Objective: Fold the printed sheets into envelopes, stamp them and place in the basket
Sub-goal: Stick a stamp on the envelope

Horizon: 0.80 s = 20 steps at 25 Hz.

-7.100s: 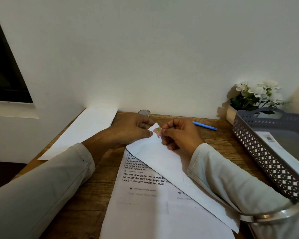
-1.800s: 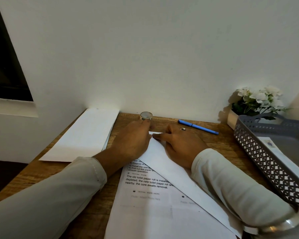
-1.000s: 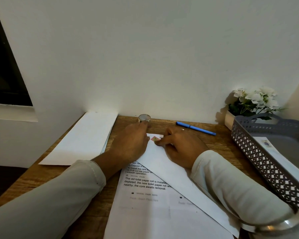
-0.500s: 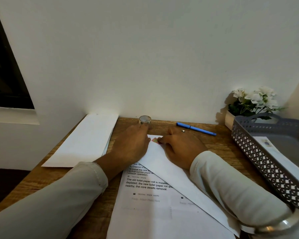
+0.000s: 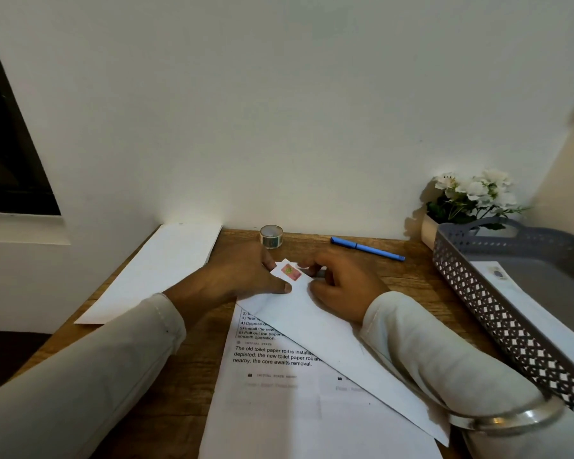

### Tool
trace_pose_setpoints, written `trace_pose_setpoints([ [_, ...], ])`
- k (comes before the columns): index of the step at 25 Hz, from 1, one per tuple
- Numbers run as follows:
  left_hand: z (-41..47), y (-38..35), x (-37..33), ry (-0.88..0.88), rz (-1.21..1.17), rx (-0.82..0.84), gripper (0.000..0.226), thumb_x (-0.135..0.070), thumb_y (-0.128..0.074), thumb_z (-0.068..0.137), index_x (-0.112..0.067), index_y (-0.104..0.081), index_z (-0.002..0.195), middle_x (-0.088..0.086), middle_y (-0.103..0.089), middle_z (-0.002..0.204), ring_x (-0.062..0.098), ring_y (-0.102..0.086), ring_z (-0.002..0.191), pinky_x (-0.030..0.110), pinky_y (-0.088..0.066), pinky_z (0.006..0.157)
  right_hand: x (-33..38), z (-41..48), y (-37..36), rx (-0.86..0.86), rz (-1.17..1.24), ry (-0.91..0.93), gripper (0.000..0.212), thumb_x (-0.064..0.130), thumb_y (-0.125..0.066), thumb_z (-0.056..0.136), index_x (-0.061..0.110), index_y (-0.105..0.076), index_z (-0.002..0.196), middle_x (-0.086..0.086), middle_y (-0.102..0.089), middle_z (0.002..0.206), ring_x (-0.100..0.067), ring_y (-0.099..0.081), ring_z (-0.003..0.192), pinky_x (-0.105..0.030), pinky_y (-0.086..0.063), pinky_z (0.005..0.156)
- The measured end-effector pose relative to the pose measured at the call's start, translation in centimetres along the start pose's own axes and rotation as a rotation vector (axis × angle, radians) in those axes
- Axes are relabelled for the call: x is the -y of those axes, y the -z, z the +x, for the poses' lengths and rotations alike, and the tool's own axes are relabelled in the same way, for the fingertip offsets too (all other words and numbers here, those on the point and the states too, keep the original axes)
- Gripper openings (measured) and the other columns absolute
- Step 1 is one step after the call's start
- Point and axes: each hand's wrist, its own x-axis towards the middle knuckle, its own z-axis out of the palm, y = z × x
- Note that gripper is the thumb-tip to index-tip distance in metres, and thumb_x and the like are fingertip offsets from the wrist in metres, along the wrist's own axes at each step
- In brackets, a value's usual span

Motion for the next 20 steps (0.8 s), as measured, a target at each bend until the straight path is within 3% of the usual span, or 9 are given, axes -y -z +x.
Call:
trace_pose_setpoints([
  [5, 0.3, 0.0, 0.5, -0.055, -0.237, -0.05, 0.018, -0.039, -0.076, 0.085, -0.025, -0.073, 0.096, -0.006, -0.071, 0.094, 0.014, -0.069, 0.084, 0.033, -0.06, 0.077, -0.3, 0.1, 0.1, -0.017, 0.037, -0.058, 0.029, 0.042, -0.069, 0.087, 0.029, -0.063, 0.112, 0.016, -0.061, 0.093, -0.005, -0.057, 0.081, -0.031, -0.052, 0.074],
  [8, -0.2, 0.5, 0.9, -0.083, -0.525, -0.165, 0.013, -0.032, -0.074, 0.088, -0.02, -0.073, 0.092, -0.003, -0.076, 0.087, 0.016, -0.073, 0.078, 0.037, -0.059, 0.075, -0.9, -0.1, 0.3, -0.025, 0.25, -0.106, 0.043, 0.051, -0.07, 0.074, 0.035, -0.066, 0.113, 0.014, -0.067, 0.092, -0.007, -0.063, 0.079, -0.036, -0.057, 0.077],
  [11, -0.3, 1.1, 1.8, -0.073, -0.677, -0.209, 0.012, -0.028, -0.073, 0.09, -0.016, -0.076, 0.091, 0.0, -0.078, 0.084, 0.019, -0.074, 0.078, 0.039, -0.058, 0.076, -1.7, 0.0, 0.5, -0.153, 0.59, -0.178, 0.035, 0.025, -0.076, 0.071, 0.025, -0.072, 0.106, 0.003, -0.063, 0.072, -0.015, -0.06, 0.066, -0.035, -0.054, 0.067],
  [14, -0.3, 1.8, 2.7, -0.054, -0.817, -0.008, 0.019, -0.015, -0.07, 0.092, -0.009, -0.073, 0.11, 0.009, -0.078, 0.096, 0.025, -0.075, 0.087, 0.037, -0.062, 0.075, -1.7, 0.1, 0.9, -0.261, 0.781, -0.25, 0.022, 0.0, -0.073, 0.078, 0.016, -0.071, 0.094, -0.001, -0.06, 0.062, -0.019, -0.057, 0.058, -0.032, -0.049, 0.062],
  [17, -0.5, 2.2, 2.9, -0.014, -0.832, -0.008, 0.017, -0.014, -0.07, 0.092, -0.006, -0.072, 0.107, 0.008, -0.078, 0.09, 0.018, -0.075, 0.073, 0.025, -0.059, 0.057, -1.4, 0.1, 1.5, -0.303, 0.784, -0.279, 0.017, -0.005, -0.071, 0.083, 0.011, -0.068, 0.088, -0.005, -0.063, 0.065, -0.022, -0.059, 0.061, -0.033, -0.051, 0.06],
  [20, -0.2, 2.2, 2.9, 0.01, -0.833, -0.103, 0.017, -0.021, -0.072, 0.091, -0.005, -0.073, 0.096, 0.012, -0.076, 0.081, 0.019, -0.068, 0.06, 0.026, -0.057, 0.052, -1.1, -0.5, 2.4, -0.223, 0.754, -0.244, 0.013, -0.004, -0.072, 0.085, 0.009, -0.071, 0.084, -0.017, -0.064, 0.073, -0.025, -0.06, 0.068, -0.033, -0.054, 0.063],
])
